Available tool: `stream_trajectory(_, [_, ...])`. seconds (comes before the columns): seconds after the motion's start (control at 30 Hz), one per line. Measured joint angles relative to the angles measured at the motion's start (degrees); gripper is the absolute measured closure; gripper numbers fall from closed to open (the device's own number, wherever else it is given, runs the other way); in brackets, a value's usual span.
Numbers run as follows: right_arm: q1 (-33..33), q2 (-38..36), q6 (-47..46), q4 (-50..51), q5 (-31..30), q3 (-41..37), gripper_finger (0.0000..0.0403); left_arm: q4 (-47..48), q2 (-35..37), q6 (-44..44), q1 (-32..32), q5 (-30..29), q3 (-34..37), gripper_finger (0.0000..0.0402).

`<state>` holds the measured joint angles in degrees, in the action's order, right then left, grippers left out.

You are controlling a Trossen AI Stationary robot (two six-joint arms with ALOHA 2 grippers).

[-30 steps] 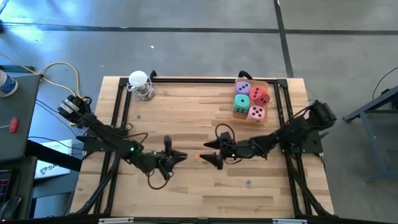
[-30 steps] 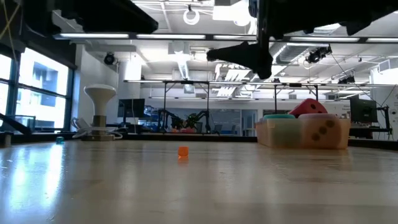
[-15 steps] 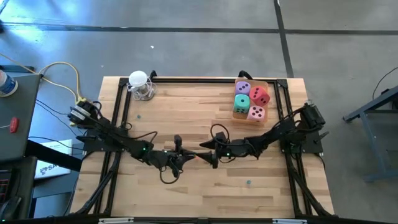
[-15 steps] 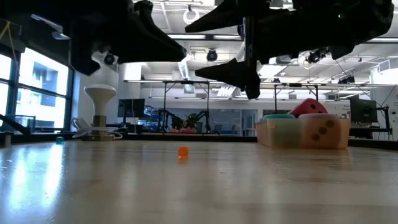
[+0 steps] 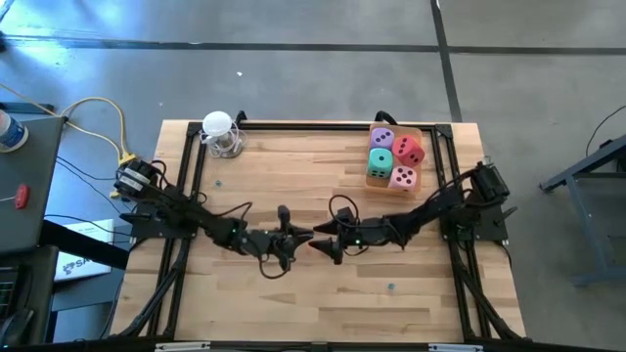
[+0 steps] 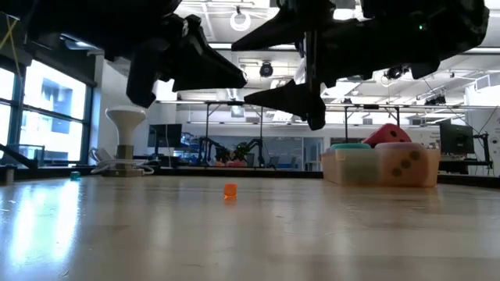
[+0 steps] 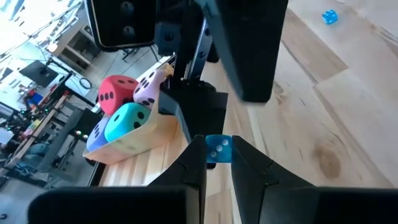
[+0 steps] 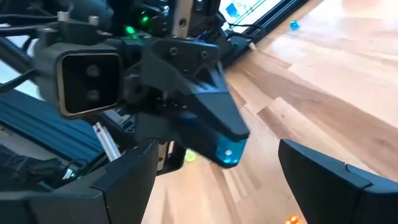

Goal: Pick & Place Dice
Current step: Put the light blue small die into the orange bin

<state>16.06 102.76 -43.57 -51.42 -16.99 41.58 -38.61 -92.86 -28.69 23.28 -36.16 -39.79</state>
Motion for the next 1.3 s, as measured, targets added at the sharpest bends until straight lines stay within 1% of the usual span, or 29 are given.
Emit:
stream_trajectory(0.2, [-0.9, 0.0, -0.1, 0.2, 0.0, 0.0, 0.0081, -0.1, 0.0, 0.1, -0.4, 0.0, 0.0, 0.0362])
stream_trajectory(0.33, [-1.1, 0.0, -0.1, 0.3, -0.7, 0.0, 0.0097, -0.1, 0.0, 0.2, -0.4, 0.1, 0.0, 0.0362])
stream_trajectory(0.67, [-1.2, 0.0, -0.2, 0.4, -1.1, 0.0, 0.017, -0.5, 0.0, 0.3, -1.8, 0.3, 0.0, 0.0362])
stream_trajectory(0.8, [-1.2, 0.0, -0.2, 0.3, -1.1, 0.0, 0.0193, -0.5, 0.0, 1.1, -2.9, 2.3, 0.0, 0.0362])
stream_trajectory(0.93, [-1.2, 0.0, -0.2, 0.3, -2.4, 0.0, 0.022, -0.4, 0.0, 1.3, -3.0, 2.4, 0.0, 0.0362])
stream_trajectory(1.3, [-1.3, 0.0, -0.2, 0.7, -2.7, -0.1, 0.0321, -0.3, 0.0, 1.2, -2.8, 2.4, 0.0, 0.0362])
